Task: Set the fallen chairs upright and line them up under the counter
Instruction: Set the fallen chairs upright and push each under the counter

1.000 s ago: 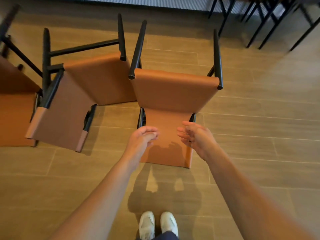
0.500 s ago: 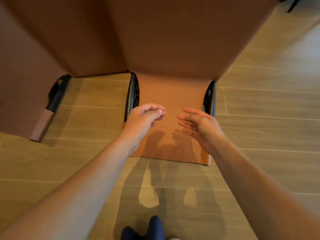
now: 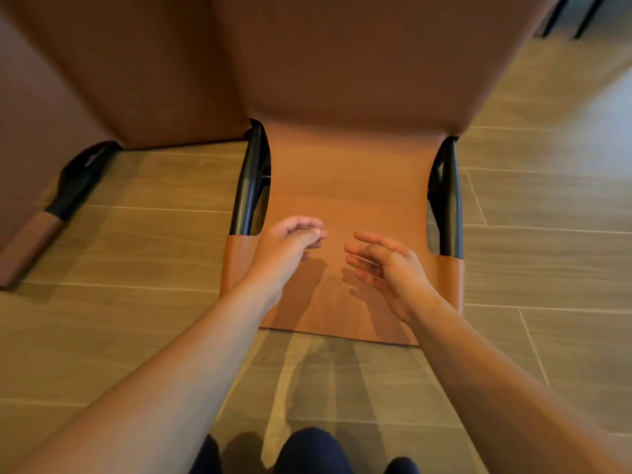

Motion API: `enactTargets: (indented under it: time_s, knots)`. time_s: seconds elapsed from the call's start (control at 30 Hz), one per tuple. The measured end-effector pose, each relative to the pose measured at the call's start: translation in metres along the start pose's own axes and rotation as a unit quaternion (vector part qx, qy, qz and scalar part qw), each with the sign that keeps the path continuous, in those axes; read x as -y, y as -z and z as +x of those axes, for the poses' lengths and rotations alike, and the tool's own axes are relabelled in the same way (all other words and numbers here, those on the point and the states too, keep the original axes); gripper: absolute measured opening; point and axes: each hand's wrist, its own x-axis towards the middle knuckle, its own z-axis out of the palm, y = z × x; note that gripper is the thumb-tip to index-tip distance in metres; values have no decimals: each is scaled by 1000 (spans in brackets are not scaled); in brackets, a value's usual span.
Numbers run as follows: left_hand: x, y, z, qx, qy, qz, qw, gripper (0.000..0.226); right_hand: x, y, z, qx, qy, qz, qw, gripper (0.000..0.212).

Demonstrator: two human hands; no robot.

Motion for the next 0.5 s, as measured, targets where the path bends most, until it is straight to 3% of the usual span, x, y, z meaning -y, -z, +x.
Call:
enactTargets:
  time_s: [0.13,0.33,0.5]
  knots:
    - [8,6,9,29,-24,23,999,15,-8,-2,13,28,-5,53,998,21]
    - [7,11,1,-14,-3,-23,1000,16,-4,1,9,31,-4,78,996,22]
    - [15,5,-2,21,-1,22,1000,16,-9,4,4,20,11,40,999,19]
